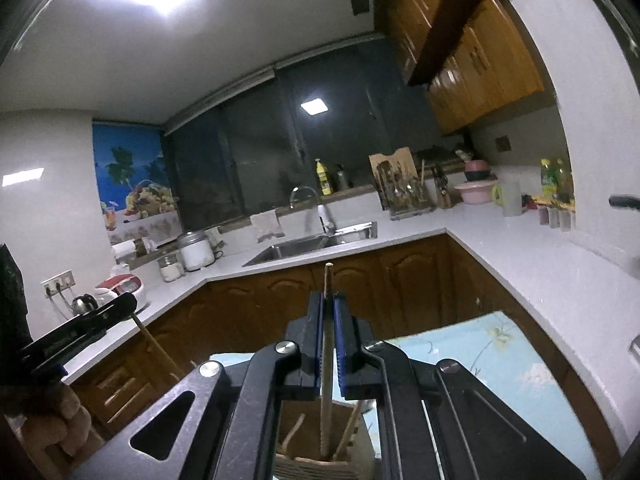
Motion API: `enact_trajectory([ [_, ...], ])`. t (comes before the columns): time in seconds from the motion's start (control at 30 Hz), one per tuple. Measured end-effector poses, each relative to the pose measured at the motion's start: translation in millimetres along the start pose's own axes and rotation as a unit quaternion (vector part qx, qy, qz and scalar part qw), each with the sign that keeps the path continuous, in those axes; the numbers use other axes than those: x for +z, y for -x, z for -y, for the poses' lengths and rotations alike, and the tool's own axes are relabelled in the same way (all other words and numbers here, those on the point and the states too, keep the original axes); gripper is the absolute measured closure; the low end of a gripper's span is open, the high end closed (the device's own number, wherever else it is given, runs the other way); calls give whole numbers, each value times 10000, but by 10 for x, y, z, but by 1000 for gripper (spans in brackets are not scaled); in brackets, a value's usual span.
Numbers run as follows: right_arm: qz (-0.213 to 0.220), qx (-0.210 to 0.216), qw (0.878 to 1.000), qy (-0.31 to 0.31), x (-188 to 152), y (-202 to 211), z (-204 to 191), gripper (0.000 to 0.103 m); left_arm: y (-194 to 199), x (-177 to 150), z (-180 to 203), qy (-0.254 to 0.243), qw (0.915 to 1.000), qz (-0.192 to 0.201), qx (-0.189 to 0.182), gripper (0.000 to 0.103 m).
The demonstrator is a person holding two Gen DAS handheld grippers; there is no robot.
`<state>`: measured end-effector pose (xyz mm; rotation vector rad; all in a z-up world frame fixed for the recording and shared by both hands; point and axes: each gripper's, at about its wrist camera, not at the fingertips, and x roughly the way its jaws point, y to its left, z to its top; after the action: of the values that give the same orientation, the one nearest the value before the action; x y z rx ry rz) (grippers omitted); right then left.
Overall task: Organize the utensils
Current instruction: 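Lift both chopsticks and lower them into the wooden holder, then open both tools and withdraw them from the holder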
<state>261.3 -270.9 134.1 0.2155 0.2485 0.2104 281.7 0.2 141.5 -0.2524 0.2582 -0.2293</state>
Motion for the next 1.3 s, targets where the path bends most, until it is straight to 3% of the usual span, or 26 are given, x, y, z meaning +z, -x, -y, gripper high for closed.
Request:
enact_trajectory([
  [0.3, -411, -64, 9990, -141, -306, -165, 161, 97, -87, -444, -104, 62, 9993, -356, 57, 99],
  [0.57, -892, -126, 9959, -120, -435, -352, 149, 97, -191, -622, -82, 7, 9974, -716, 50, 98],
  [1.3, -956, -116, 9947, -352, -431, -375, 299, 93, -212, -630, -61, -106, 9951, -954, 237, 97],
])
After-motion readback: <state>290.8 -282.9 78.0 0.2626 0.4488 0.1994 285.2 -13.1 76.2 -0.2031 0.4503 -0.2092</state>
